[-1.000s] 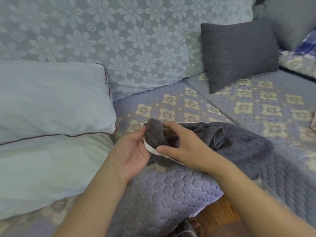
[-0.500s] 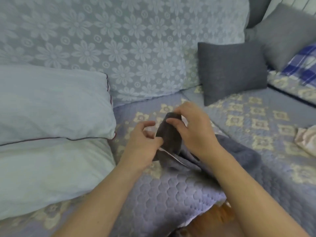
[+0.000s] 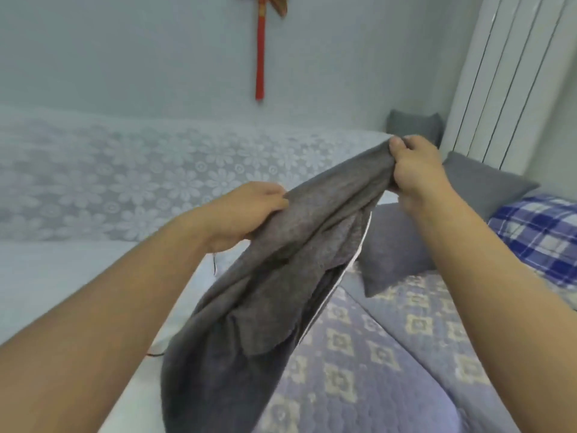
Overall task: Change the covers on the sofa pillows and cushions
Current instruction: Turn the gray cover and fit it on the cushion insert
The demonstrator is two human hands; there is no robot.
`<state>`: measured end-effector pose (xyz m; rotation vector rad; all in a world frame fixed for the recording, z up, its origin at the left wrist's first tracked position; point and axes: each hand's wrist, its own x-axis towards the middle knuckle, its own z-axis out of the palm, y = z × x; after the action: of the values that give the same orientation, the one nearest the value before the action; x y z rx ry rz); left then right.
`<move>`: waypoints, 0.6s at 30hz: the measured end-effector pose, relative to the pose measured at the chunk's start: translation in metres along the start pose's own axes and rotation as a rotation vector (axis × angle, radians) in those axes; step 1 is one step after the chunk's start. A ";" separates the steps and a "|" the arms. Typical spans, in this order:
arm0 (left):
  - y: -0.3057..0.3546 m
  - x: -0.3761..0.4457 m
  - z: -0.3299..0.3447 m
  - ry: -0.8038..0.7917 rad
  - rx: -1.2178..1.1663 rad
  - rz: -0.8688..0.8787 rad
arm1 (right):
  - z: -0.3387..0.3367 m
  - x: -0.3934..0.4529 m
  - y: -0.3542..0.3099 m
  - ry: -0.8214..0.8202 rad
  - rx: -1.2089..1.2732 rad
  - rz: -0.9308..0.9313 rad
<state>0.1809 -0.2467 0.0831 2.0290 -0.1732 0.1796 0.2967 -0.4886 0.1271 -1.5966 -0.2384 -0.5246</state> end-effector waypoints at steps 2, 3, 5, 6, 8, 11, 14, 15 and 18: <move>-0.005 -0.011 -0.024 -0.174 0.264 -0.012 | -0.012 0.010 0.009 0.045 0.124 0.134; -0.011 -0.016 -0.034 -0.183 0.416 -0.019 | -0.019 0.011 0.011 0.065 0.184 0.156; -0.029 -0.023 -0.055 -0.218 0.560 -0.117 | -0.028 0.011 0.015 0.046 0.310 0.202; -0.038 -0.027 -0.065 -0.257 0.572 -0.216 | -0.028 0.012 0.019 0.030 0.351 0.228; -0.053 -0.033 -0.076 -0.318 0.694 -0.337 | -0.025 0.007 0.030 -0.033 0.280 0.296; -0.058 -0.021 -0.083 0.222 1.020 -0.008 | -0.021 0.007 0.041 0.043 0.139 0.252; -0.031 -0.014 -0.061 0.539 0.272 0.274 | -0.018 0.004 0.024 0.101 0.393 0.190; -0.023 -0.017 -0.052 0.416 0.177 0.229 | -0.018 0.003 0.019 0.086 0.483 0.189; -0.038 -0.022 -0.033 0.174 0.504 0.123 | -0.024 0.009 0.029 0.088 0.317 0.200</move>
<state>0.1648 -0.1991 0.0606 2.4886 -0.1530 0.5189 0.3130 -0.5164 0.1060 -1.2694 -0.0881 -0.3792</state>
